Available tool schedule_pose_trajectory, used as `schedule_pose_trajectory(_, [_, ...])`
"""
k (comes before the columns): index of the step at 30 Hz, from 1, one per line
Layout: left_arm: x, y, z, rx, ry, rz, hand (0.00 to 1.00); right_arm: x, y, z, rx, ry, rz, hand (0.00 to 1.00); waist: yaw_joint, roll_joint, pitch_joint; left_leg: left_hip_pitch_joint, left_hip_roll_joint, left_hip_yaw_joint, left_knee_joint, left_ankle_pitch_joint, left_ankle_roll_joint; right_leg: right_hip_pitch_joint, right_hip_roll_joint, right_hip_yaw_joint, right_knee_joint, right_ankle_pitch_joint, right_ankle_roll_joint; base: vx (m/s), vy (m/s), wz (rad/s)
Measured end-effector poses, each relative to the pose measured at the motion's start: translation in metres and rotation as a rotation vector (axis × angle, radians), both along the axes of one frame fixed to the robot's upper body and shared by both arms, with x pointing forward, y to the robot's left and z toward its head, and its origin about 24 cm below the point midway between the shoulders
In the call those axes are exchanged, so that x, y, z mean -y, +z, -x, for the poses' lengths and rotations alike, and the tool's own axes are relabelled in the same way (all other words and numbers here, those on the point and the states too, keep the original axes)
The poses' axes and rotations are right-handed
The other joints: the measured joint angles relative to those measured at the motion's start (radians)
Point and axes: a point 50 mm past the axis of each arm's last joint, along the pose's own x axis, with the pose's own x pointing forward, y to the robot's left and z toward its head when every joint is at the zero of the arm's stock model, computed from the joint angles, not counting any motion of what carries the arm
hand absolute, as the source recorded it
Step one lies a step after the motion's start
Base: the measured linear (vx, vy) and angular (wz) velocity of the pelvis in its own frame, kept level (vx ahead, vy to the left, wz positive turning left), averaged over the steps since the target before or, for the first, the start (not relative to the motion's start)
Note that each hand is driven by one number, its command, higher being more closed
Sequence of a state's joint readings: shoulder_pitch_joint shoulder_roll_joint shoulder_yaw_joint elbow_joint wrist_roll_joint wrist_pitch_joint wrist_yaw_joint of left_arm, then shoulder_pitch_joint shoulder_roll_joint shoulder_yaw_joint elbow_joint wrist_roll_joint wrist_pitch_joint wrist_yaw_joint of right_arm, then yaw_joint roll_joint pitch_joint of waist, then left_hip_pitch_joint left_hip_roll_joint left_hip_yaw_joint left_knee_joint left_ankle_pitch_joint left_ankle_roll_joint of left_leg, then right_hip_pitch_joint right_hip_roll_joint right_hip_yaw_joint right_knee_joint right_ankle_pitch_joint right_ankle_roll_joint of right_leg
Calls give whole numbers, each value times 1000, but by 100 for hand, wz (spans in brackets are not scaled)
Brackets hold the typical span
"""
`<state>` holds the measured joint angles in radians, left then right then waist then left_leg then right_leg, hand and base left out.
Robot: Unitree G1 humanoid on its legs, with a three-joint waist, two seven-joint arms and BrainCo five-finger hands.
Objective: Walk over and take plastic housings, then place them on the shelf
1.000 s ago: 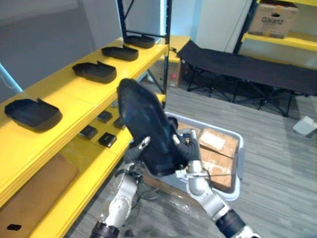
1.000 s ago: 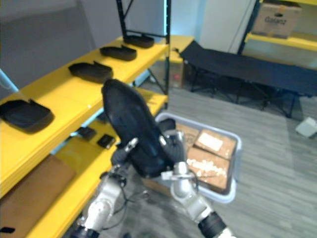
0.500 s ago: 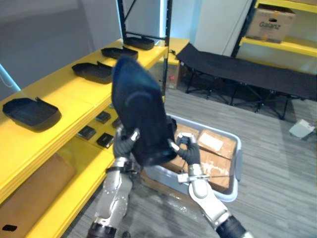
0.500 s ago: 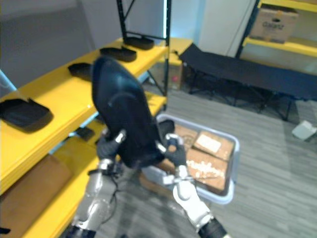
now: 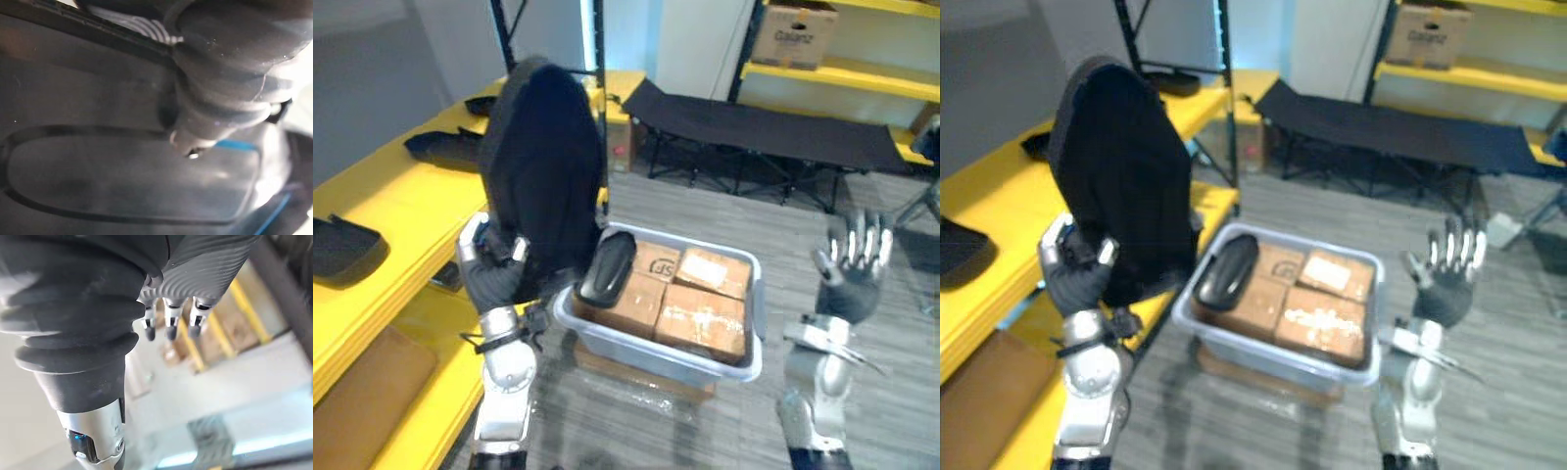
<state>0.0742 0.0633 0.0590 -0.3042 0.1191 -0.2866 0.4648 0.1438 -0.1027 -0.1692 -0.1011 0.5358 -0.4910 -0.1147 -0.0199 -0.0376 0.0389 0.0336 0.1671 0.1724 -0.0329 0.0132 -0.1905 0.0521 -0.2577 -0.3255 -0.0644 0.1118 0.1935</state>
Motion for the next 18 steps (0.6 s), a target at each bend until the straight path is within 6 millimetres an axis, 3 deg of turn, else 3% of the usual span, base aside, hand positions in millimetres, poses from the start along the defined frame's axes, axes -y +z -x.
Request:
schedule_pose_trajectory(4, [-21, -20, 20, -76, 124, 99, 100, 3, -48, 20, -239, -10, -17, 0, -7, 5, 5, -2, -1, 0, 1, -9, 1, 5, -1, -4, -9, 0, 1, 4, 2, -1])
schedule_pose_trajectory(9, [-42, -28, 43, -97, 267, 145, 100, -15, -74, 18, -290, 124, -133, 0, 25, 20, 13, -38, -7, -61, 10, -12, 3, 25, -3, -68, -14, -4, 4, 2, 3, 36])
schedule_pose_trajectory(13, [-65, -23, 64, -62, 395, 161, 100, -61, -86, -7, -330, 353, -135, 0, 99, 30, 26, -65, -22, -170, 11, 1, 5, 88, -4, -193, -14, -19, 11, 12, -15, 77])
schedule_pose_trajectory(18, [-85, -22, 93, -38, 520, 169, 100, -107, -67, -38, -268, 590, 7, 0, 190, 25, 31, -107, -48, -298, 27, 10, 3, 148, -2, -329, -7, -47, 21, 14, -40, 75])
